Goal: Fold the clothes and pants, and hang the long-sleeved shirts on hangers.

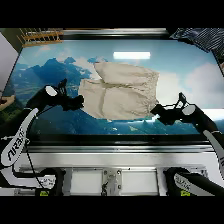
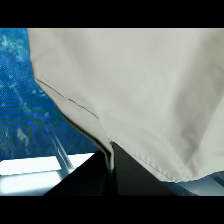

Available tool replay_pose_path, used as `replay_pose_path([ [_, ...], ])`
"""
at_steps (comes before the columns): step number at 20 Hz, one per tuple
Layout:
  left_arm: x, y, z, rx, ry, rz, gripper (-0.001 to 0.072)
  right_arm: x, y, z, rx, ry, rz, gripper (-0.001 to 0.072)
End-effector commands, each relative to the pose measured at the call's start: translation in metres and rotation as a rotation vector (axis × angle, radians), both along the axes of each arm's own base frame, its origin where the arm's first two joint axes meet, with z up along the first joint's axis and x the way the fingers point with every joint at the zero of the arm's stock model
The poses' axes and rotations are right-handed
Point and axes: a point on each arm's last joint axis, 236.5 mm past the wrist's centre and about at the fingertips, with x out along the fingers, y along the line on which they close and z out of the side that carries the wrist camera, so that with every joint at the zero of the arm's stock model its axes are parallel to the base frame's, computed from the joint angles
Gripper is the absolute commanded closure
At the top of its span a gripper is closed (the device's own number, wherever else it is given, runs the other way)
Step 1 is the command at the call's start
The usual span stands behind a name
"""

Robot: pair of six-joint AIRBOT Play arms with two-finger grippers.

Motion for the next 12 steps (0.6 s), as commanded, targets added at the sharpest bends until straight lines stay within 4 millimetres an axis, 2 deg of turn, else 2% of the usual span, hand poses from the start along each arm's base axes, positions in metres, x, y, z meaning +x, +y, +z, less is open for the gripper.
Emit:
replay_pose_path([
  [1, -0.001, -0.001, 0.002, 0.019, -0.013, -0.022, 0.0703, 0.024, 0.015, -0.020, 0.049, -0.054, -0.099, 0.0107],
  [3, 0.000, 0.000, 0.002, 0.019, -0.012, -0.019, 0.0703, 0.028, 0.014, -0.023, 0.030, -0.070, -0.108, 0.0154],
  [4, 0.000, 0.000, 0.002, 0.019, -0.012, -0.020, 0.0703, 0.031, 0.012, -0.022, 0.022, -0.082, -0.114, 0.0232],
  [6, 0.000, 0.000, 0.002, 0.019, -0.012, -0.019, 0.0703, 0.036, 0.008, -0.021, 0.009, -0.101, -0.130, 0.0253],
  [7, 0.000, 0.000, 0.002, 0.019, -0.012, -0.020, 0.0703, 0.037, 0.006, -0.021, 0.004, -0.107, -0.135, 0.0298],
  [8, 0.000, 0.000, 0.002, 0.019, -0.012, -0.019, 0.0703, 0.039, 0.005, -0.021, 0.000, -0.113, -0.139, 0.0412],
  [11, 0.000, 0.000, 0.002, 0.019, -0.012, -0.019, 0.0703, 0.046, -0.003, -0.018, -0.030, -0.151, -0.150, 0.0683],
  [12, 0.000, 0.000, 0.002, 0.019, -0.012, -0.019, 0.0703, 0.048, -0.005, -0.017, -0.046, -0.166, -0.142, 0.0693],
])
